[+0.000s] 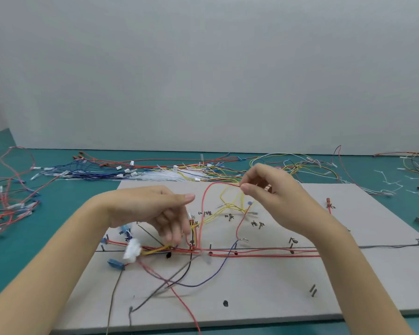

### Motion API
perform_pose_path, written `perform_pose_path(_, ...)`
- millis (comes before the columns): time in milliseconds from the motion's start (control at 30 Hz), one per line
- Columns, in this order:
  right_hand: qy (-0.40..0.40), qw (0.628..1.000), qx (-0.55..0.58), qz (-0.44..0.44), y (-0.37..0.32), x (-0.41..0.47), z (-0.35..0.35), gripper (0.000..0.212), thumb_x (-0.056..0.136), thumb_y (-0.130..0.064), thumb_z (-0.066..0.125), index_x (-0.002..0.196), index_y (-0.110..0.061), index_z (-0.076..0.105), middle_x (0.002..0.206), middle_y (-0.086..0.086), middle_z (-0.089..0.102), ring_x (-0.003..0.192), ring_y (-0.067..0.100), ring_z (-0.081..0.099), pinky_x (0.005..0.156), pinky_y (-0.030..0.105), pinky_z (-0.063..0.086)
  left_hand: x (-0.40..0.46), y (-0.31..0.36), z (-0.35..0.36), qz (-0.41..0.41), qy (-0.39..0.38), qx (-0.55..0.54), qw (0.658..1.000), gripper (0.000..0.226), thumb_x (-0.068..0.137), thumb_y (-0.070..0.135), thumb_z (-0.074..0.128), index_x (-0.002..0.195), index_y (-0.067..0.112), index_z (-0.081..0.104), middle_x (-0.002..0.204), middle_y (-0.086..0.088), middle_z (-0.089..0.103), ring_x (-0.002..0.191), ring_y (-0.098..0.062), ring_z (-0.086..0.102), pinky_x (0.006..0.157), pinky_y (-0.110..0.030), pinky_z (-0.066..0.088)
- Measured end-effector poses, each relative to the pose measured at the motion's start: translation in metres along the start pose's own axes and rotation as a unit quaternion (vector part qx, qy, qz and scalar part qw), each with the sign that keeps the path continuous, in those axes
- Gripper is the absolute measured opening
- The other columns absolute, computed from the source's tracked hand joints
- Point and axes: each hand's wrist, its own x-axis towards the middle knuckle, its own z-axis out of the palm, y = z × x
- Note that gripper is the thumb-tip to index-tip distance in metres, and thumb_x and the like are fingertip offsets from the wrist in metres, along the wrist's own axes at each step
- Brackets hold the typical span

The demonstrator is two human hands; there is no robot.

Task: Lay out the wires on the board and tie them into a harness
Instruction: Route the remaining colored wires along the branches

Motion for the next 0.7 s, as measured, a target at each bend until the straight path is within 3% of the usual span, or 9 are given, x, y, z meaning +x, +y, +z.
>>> perform_pose_path(100,-0.023,0.995,0.098,-0.026,-0.021,-0.010,-0.003,0.018,0.086,-0.008,0.069,0.079,-0.025,0.071,0.077,-0.010,0.069,0.069,0.006,0.059,0.065,0.018,0.048,0.013,-0.001,0.007,0.031,0.113,-0.024,0.993,0.060,0.082,0.068,0.055,0.083,0.013,0.077,0.077,-0.009,0.070,0.063,-0.013,0.061,0.059,-0.019,0.051)
perform_pose_path(167,-0.076,0.985,0.149,-0.032,-0.032,-0.016,-0.004,0.018,0.082,-0.002,0.073,0.079,-0.020,0.074,0.080,0.000,0.072,0.073,0.013,0.064,0.068,0.022,0.052,0.022,0.002,0.016,0.037,0.133,-0.081,0.987,0.063,0.078,0.069,0.050,0.084,0.013,0.078,0.080,-0.010,0.072,0.064,-0.012,0.063,0.058,-0.020,0.052)
perform_pose_path(333,-0.223,0.967,0.125,-0.013,-0.042,-0.028,0.001,0.020,0.078,0.006,0.073,0.078,-0.015,0.075,0.074,-0.002,0.070,0.070,0.010,0.063,0.075,0.026,0.054,0.032,0.007,0.042,0.022,0.024,-0.188,0.982,0.060,0.079,0.067,0.055,0.090,0.011,0.074,0.088,-0.014,0.070,0.065,-0.016,0.065,0.059,-0.022,0.053)
perform_pose_path(433,-0.299,0.949,0.100,-0.007,-0.044,-0.036,0.009,0.012,0.078,0.003,0.074,0.083,-0.008,0.075,0.078,0.007,0.070,0.068,0.009,0.059,0.075,0.030,0.052,0.032,0.007,0.052,0.027,-0.005,-0.141,0.990,0.051,0.088,0.047,0.060,0.097,-0.002,0.070,0.096,-0.023,0.065,0.077,-0.025,0.062,0.068,-0.026,0.052)
perform_pose_path(533,-0.344,0.936,0.073,-0.001,-0.045,-0.044,0.017,0.011,0.079,-0.003,0.076,0.088,-0.010,0.075,0.071,-0.007,0.065,0.064,0.008,0.053,0.065,0.023,0.045,0.028,0.007,0.057,0.022,-0.018,-0.094,0.995,0.024,0.093,0.021,0.061,0.102,0.000,0.068,0.100,-0.026,0.062,0.087,-0.029,0.057,0.073,-0.026,0.049)
perform_pose_path(600,-0.350,0.935,0.059,0.014,-0.044,-0.047,0.021,0.012,0.080,-0.006,0.076,0.090,-0.012,0.075,0.072,-0.008,0.064,0.067,0.011,0.053,0.068,0.031,0.047,0.028,0.010,0.060,0.018,-0.016,-0.082,0.996,0.013,0.092,0.019,0.063,0.099,0.012,0.071,0.094,-0.017,0.065,0.083,-0.022,0.060,0.071,-0.023,0.048)
perform_pose_path(700,-0.355,0.932,0.066,0.029,-0.047,-0.050,0.023,0.012,0.081,-0.003,0.074,0.092,-0.007,0.074,0.076,0.008,0.067,0.071,0.013,0.058,0.079,0.040,0.052,0.030,0.015,0.068,0.000,-0.001,-0.100,0.995,0.019,0.092,0.032,0.063,0.093,0.013,0.067,0.070,0.001,0.067,0.059,-0.007,0.061,0.057,-0.015,0.046)
